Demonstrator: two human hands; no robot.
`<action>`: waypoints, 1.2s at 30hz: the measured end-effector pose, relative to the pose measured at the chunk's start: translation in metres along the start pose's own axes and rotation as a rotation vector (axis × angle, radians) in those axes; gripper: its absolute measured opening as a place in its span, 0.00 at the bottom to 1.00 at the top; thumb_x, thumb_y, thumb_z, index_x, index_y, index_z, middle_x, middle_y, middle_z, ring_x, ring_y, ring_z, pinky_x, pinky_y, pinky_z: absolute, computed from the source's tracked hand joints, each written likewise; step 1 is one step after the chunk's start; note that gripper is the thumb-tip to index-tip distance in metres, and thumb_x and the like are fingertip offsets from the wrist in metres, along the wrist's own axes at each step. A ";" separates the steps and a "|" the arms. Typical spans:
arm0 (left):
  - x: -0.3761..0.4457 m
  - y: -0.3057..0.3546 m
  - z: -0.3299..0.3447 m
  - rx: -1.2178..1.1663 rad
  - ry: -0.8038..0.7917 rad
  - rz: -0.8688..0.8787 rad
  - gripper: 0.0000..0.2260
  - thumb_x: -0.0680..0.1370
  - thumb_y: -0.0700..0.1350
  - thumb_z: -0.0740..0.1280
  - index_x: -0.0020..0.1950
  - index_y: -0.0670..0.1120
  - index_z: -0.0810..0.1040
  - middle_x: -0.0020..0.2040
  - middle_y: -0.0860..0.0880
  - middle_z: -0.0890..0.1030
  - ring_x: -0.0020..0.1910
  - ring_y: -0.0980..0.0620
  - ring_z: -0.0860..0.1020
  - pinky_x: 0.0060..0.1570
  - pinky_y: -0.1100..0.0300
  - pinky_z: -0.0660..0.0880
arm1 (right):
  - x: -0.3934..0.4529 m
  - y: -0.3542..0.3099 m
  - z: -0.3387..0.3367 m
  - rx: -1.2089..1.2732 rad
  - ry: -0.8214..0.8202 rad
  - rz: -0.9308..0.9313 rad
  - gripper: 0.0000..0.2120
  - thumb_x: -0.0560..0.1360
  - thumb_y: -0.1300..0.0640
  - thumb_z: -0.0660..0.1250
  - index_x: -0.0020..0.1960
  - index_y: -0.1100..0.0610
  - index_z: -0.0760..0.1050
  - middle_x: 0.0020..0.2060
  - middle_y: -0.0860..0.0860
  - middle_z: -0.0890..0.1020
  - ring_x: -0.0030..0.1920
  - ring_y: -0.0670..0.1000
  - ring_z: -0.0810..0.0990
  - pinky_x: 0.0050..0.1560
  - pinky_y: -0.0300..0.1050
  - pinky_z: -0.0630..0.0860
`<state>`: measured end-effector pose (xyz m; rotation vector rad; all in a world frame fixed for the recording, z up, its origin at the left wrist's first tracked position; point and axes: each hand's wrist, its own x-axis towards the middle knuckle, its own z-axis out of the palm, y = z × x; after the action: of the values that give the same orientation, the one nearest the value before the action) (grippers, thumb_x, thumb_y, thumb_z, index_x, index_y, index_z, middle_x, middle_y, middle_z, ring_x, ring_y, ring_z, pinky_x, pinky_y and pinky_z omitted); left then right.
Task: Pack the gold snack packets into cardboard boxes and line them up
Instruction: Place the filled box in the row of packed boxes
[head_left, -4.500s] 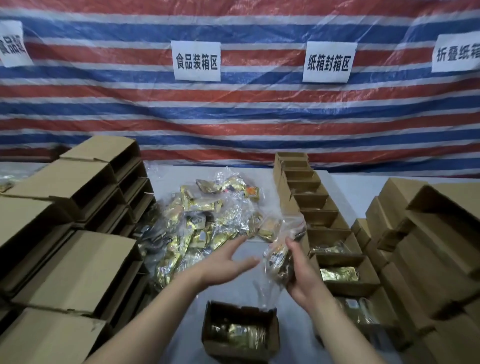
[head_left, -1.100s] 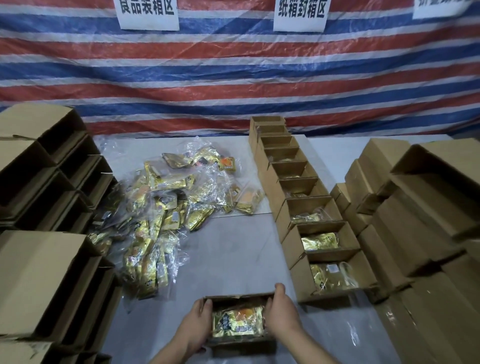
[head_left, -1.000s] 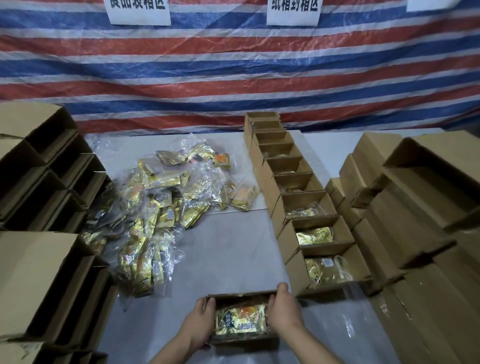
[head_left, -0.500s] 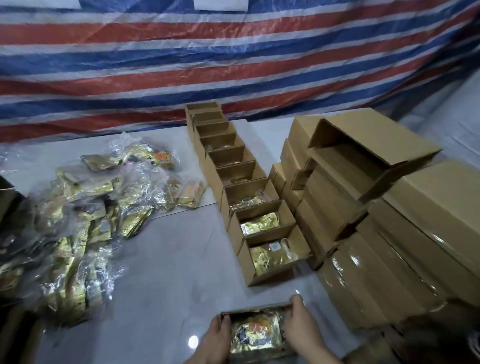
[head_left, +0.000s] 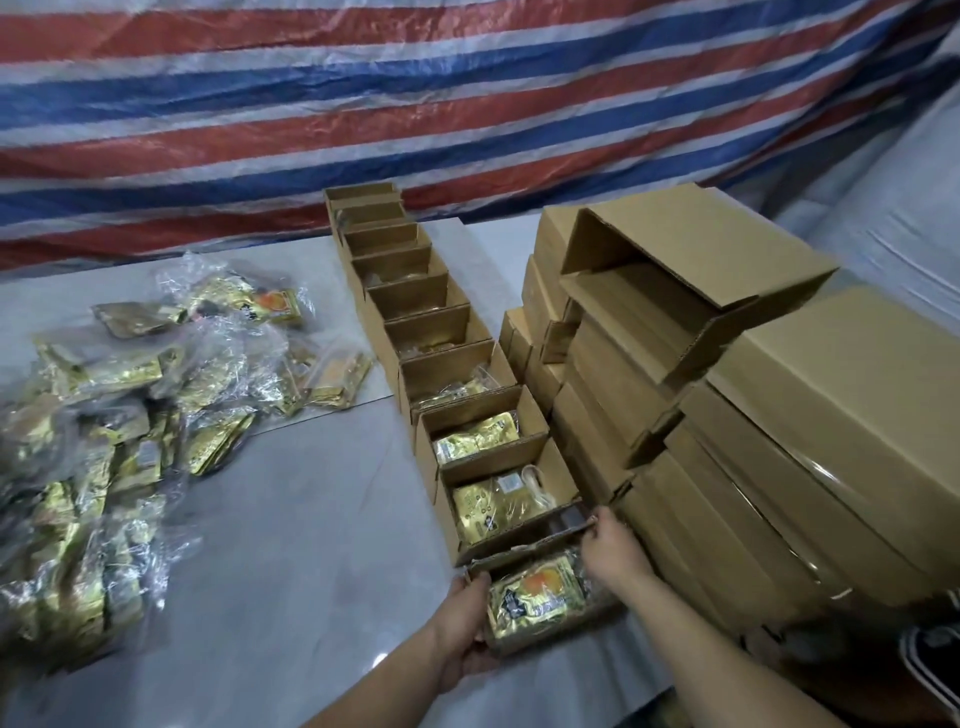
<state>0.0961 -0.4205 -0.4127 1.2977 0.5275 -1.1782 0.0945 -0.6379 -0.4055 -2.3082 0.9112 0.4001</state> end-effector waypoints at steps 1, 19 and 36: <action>0.001 0.002 0.003 -0.003 0.003 0.009 0.15 0.83 0.56 0.55 0.69 0.58 0.64 0.59 0.48 0.82 0.52 0.44 0.83 0.48 0.45 0.81 | 0.004 -0.001 -0.002 0.002 -0.007 0.001 0.20 0.81 0.59 0.57 0.73 0.59 0.65 0.62 0.59 0.79 0.60 0.59 0.79 0.57 0.49 0.75; -0.014 0.029 -0.009 0.147 0.116 0.052 0.47 0.71 0.71 0.63 0.79 0.56 0.41 0.79 0.49 0.57 0.72 0.39 0.65 0.63 0.44 0.72 | -0.003 -0.040 -0.011 -0.070 0.164 -0.170 0.23 0.78 0.61 0.61 0.72 0.61 0.67 0.67 0.57 0.75 0.65 0.56 0.76 0.61 0.48 0.74; -0.151 0.073 -0.186 0.308 0.686 0.598 0.12 0.81 0.52 0.58 0.59 0.48 0.75 0.50 0.51 0.79 0.50 0.53 0.79 0.50 0.60 0.73 | -0.102 -0.238 0.097 0.111 -0.163 -0.687 0.11 0.77 0.61 0.66 0.41 0.47 0.77 0.37 0.48 0.82 0.40 0.51 0.80 0.42 0.40 0.74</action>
<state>0.1587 -0.2058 -0.3005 1.9655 0.3978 -0.2996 0.1820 -0.3870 -0.3275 -2.2741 0.0322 0.2237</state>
